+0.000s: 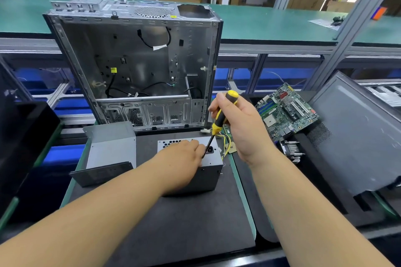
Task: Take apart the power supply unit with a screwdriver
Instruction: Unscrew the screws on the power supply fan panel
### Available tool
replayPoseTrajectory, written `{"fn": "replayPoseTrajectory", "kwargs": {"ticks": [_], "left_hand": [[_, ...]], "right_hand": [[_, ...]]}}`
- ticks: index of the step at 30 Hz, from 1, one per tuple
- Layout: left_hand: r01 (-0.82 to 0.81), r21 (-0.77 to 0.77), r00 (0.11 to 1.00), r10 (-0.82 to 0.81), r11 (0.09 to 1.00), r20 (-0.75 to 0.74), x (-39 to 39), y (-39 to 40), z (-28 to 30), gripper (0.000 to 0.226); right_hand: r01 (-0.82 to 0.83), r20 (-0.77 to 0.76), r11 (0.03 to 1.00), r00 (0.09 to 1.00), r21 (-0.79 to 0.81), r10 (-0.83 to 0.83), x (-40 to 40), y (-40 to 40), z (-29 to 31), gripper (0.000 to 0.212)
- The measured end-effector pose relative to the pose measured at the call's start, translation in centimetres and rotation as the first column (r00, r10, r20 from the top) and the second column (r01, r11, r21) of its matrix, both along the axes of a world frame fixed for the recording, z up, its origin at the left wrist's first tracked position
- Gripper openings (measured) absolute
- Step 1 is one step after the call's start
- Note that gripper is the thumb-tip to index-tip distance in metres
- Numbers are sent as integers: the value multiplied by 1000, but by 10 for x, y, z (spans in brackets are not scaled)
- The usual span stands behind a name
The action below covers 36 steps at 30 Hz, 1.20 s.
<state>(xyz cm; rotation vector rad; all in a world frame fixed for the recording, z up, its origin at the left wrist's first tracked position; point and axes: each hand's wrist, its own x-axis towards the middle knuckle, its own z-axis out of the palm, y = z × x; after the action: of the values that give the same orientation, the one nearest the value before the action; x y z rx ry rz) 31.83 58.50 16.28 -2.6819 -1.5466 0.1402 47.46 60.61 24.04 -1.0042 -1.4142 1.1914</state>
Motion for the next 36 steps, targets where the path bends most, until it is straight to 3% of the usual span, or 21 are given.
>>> {"fn": "replayPoseTrajectory", "kwargs": {"ticks": [2,4,7,10,15,20,24,36], "left_hand": [[0,7,998,0,1000,69,-1,1,1,19],[-22,-30,967,29,999,252,-6,1,1,14],[-14,-172,850,102,985,517,-18,2,-1,18],[27,-216,742,125,976,658,-26,-3,-7,27],[-15,-148,701,116,989,704,-26,-5,-15,25],[-29,-182,663,155,983,732,-25,-4,-15,17],[-35,-193,649,169,981,742,-24,-4,-15,17],[-47,-258,612,232,965,756,-21,0,-12,20]], "right_hand": [[27,7,1000,1000,11,-27,-2,-2,-1,29],[78,40,996,996,36,-79,-4,-4,-3,27],[138,136,987,979,82,-149,-6,-8,-8,28],[171,201,983,962,73,-182,-10,-14,-14,37],[229,250,971,939,62,-237,-20,-23,-24,46],[239,305,966,916,102,-259,-24,-27,-29,41],[246,253,959,927,145,-276,-24,-31,-28,42],[137,281,982,945,130,-169,-13,-21,-24,38]]}}
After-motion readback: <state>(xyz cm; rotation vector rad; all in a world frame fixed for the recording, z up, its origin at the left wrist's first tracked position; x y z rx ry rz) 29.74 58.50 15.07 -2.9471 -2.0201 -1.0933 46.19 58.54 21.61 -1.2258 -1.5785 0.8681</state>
